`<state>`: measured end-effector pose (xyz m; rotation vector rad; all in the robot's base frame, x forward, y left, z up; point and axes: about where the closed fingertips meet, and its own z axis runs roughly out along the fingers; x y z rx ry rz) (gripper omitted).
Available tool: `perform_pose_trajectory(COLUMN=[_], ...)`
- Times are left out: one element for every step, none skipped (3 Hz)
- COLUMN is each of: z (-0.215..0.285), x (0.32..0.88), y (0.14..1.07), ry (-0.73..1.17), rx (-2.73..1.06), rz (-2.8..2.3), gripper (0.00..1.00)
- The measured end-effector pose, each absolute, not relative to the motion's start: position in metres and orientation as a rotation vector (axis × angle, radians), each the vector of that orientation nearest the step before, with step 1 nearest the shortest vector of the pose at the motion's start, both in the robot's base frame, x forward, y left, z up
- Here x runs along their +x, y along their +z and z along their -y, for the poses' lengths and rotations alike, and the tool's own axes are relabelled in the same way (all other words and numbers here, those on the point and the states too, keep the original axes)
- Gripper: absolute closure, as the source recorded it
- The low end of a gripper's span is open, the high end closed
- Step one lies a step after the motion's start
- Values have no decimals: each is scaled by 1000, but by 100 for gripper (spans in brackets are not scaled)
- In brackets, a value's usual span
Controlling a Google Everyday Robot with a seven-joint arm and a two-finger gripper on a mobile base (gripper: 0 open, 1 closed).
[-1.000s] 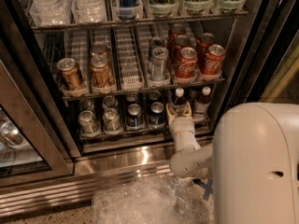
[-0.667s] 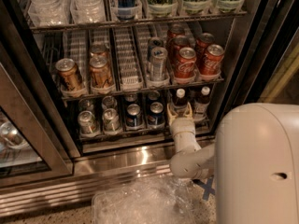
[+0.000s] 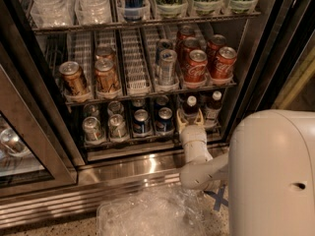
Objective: Pick blue plastic bottle from bottom shelf of fridge
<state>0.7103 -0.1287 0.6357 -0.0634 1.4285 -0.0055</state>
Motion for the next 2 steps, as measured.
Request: perform_pose_trajectory(z=[128, 128], x=[707, 707], y=[637, 637], ry=[-9, -9], rx=[-68, -68], rz=[-1427, -1427], gripper=[100, 100])
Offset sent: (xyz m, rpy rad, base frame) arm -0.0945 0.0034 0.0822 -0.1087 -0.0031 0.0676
